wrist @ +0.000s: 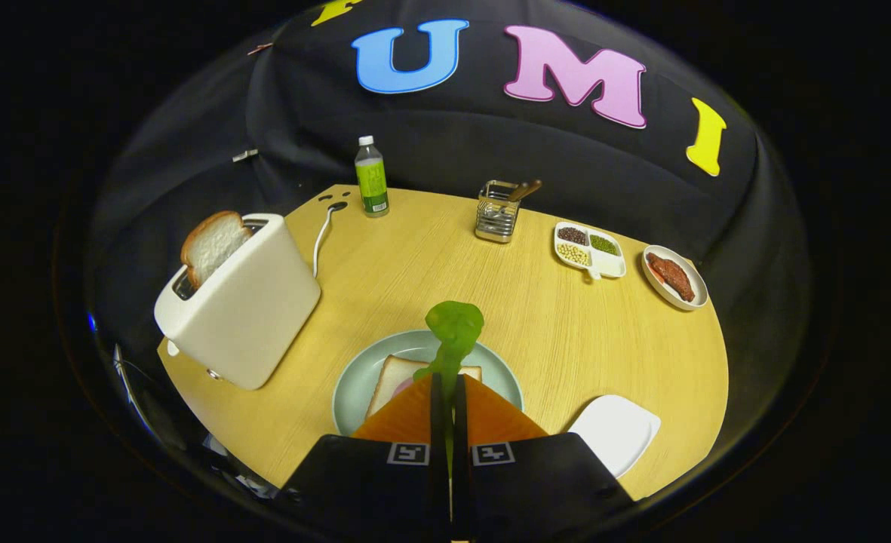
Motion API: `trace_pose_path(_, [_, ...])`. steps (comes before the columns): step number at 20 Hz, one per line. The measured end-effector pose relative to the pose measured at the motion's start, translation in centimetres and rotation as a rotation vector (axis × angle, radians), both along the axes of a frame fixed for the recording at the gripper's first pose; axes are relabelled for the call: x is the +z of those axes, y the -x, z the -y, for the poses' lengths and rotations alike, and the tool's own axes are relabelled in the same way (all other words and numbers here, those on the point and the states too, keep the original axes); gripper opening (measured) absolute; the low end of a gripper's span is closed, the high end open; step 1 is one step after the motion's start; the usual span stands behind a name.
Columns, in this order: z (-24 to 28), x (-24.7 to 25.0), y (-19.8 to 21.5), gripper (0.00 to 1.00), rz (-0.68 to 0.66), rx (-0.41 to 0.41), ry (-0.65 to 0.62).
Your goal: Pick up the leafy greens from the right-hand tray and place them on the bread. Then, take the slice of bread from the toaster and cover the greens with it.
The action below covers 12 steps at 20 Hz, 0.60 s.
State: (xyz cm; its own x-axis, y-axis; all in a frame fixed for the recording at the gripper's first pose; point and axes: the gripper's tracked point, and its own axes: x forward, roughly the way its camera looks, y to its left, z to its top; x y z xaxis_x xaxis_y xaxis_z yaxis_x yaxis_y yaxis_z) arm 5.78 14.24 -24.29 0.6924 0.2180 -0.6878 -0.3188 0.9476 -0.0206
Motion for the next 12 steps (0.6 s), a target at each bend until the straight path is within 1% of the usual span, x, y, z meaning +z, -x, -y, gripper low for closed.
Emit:
trace_pose_path(2, [-0.4, -0.9, 0.1, 0.06, -0.011, 0.002, 0.013])
trace_pose_path(7, [-0.9, -2.6, 0.0, 0.12, -0.041, -0.004, 0.039])
trace_pose_path(9, [-1.4, -2.9, -0.1, 0.18, -0.045, 0.0, 0.044])
trace_pose_path(10, [-1.4, -3.1, -0.1, 0.26, -0.049, -0.002, 0.051])
trace_pose_path(12, [-2.0, -3.6, -0.2, 0.33, -0.056, 0.0, 0.049])
